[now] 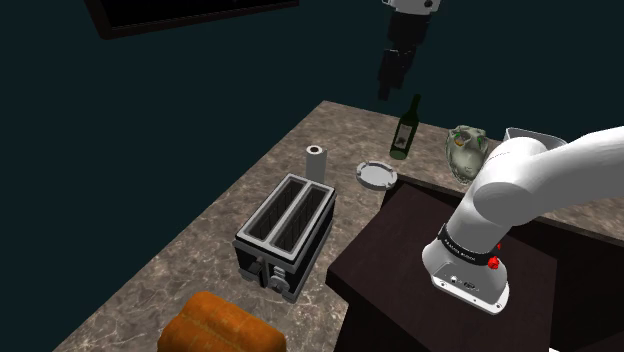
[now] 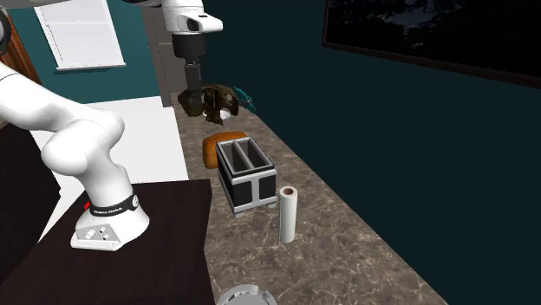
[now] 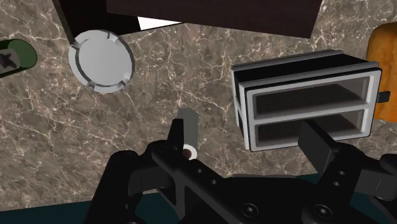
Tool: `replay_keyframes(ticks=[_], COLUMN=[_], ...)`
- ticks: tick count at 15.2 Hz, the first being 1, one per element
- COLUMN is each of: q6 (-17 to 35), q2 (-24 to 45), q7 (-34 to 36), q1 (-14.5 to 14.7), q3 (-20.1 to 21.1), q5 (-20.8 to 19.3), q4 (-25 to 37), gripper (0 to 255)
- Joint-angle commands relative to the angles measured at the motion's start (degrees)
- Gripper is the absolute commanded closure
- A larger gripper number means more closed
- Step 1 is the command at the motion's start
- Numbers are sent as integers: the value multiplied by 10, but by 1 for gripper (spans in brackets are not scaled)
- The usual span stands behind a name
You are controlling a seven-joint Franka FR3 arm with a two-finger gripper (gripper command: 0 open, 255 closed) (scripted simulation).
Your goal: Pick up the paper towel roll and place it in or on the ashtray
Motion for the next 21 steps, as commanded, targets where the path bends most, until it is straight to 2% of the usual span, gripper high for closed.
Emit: replay_keyframes(ticks=[1,11,21], q6=[0,205,381], q2=[0,157,370], q7=[0,-14,-18], q1=[0,-8,-17], q3=[0,-2,-3], q5=[0,-15,-35], q4=[0,-43,-1], gripper=[0,0,0])
